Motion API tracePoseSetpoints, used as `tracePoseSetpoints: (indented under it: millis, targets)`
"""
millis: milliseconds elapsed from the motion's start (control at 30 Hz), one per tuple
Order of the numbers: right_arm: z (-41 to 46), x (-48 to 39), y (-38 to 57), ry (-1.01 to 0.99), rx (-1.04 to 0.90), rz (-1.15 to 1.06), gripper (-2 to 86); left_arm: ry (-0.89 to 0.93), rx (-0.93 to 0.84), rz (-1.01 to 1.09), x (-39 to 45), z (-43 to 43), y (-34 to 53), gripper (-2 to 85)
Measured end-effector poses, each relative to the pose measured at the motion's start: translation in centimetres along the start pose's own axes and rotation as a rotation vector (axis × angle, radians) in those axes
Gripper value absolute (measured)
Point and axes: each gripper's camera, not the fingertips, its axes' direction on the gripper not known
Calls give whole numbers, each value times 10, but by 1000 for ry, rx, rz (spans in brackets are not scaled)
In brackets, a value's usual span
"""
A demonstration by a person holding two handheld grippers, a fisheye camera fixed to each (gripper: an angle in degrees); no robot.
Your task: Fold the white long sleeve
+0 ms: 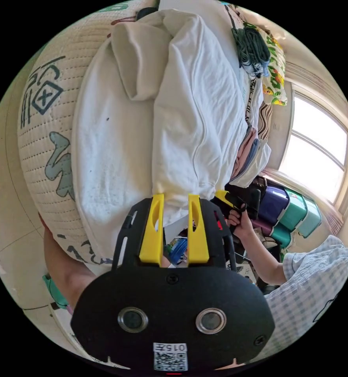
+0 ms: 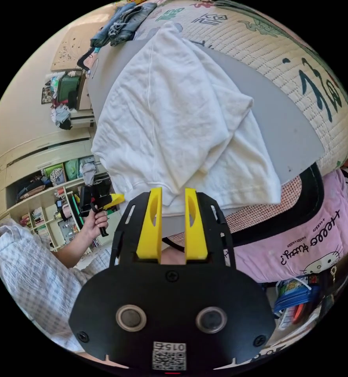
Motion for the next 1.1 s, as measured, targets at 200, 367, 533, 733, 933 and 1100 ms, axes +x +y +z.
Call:
tracePoseSetpoints:
  millis: [200, 367, 533, 733, 933, 1100]
  targets:
    - [1, -15, -22, -7, -23, 64, 34, 13, 13, -4, -8, -6, 3, 2]
    - [-11, -23, -29, -46, 0, 92, 23, -7, -2, 33, -1, -19, 11, -7]
    - [-12, -49, -37, 42, 14, 66, 13, -74, 17, 50, 4, -30, 29, -8]
    - [-6, -69, -41, 190, -16, 29, 13, -143, -15, 131, 15, -33, 42, -8]
    - [-6, -51, -69, 30, -45, 55, 40, -293, -127, 149, -7, 12, 23, 5]
    - [-96, -73, -98, 112, 158, -53, 52, -194, -11, 186, -12, -43, -1, 54]
